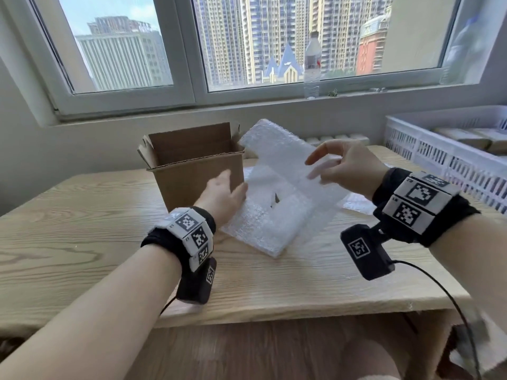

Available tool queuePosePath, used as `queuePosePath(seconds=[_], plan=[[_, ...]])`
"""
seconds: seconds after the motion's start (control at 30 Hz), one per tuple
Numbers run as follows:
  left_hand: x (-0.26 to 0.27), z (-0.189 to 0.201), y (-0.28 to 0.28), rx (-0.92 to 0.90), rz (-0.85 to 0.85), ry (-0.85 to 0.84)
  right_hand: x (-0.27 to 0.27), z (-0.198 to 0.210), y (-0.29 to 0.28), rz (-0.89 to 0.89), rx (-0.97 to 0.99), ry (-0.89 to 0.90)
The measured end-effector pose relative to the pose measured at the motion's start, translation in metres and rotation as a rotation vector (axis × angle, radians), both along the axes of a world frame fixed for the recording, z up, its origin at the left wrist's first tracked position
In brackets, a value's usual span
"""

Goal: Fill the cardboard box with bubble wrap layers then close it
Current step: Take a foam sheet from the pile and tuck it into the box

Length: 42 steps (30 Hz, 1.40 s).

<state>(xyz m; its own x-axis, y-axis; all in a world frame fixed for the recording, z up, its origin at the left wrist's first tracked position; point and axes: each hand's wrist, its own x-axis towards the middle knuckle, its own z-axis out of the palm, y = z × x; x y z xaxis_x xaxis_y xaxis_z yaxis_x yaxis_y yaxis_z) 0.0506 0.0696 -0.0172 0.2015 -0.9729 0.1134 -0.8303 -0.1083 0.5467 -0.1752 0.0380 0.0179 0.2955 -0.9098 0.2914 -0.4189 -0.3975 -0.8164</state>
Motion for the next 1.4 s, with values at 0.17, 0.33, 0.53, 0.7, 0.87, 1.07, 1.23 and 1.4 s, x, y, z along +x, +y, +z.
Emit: queuePosePath(seconds=[0.17,0.33,0.53,0.7,0.87,1.07,1.23,1.4], plan=[[0.008,0.039,0.011,-0.239,-0.077,0.333,0.009,0.015,0.009,0.18,-0.047,0.161],[0.022,0.053,0.03,-0.053,-0.196,0.599,0.025,0.024,0.004,0.122,-0.187,0.219],[0.043,0.05,0.034,-0.133,-0.122,0.884,0.035,0.025,0.001,-0.045,0.034,0.107],[0.06,0.044,0.038,-0.096,-0.187,1.043,0.036,0.01,-0.008,0.083,0.332,-0.127],[0.078,0.037,0.043,0.144,-0.328,0.981,0.041,0.004,-0.011,0.092,0.373,-0.307],[0.076,0.026,0.043,-0.043,-0.14,0.909,0.048,-0.001,-0.015,0.104,0.38,-0.359],[0.078,0.021,0.038,-0.147,-0.025,0.926,0.052,-0.003,-0.013,0.051,0.375,-0.388],[0.073,0.027,0.041,-0.066,0.039,1.143,0.054,-0.006,-0.012,0.055,0.299,-0.391]])
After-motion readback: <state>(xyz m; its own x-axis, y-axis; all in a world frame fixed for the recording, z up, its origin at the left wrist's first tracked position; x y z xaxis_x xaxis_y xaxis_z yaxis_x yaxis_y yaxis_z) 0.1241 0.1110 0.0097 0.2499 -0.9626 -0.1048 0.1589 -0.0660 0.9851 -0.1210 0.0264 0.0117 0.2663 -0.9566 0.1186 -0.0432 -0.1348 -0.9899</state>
